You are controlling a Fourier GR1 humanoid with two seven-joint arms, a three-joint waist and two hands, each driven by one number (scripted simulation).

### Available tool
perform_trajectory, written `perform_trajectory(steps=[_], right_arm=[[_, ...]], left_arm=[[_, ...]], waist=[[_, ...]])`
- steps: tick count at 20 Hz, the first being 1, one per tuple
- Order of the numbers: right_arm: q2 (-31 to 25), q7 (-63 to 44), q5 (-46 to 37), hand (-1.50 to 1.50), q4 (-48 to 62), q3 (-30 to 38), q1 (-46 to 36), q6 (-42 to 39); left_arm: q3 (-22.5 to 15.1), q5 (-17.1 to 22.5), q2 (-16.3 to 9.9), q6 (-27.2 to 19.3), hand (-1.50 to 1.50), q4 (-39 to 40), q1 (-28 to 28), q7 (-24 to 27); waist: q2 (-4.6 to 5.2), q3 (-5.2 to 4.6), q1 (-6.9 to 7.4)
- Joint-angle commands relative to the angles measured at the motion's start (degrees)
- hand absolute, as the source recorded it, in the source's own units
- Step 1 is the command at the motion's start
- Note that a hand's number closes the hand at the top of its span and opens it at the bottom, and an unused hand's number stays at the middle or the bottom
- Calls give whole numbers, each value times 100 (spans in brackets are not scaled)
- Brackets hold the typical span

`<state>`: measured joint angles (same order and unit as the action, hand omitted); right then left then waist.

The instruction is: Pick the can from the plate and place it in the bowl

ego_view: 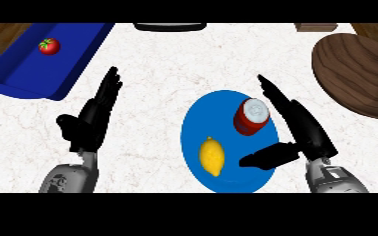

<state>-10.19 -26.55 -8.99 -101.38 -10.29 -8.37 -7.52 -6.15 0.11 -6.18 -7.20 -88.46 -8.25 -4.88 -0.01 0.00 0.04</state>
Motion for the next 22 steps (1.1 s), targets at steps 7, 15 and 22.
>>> perform_trajectory(steps=[7, 15, 22], right_arm=[[305, 1132, -759, -150, 1164, 58, 112, 191], [249, 507, -1479, -150, 1513, -76, -440, 113], [-16, 1753, -1502, 150, 1776, -205, -82, -330]], left_arm=[[106, -105, 84, 206, 0, -245, 151, -6], [409, -52, 92, 267, 0, 275, -413, -88], [210, -300, 294, 156, 0, 110, -26, 68]], waist=[[1, 0, 13], [2, -1, 0], [3, 0, -8]])
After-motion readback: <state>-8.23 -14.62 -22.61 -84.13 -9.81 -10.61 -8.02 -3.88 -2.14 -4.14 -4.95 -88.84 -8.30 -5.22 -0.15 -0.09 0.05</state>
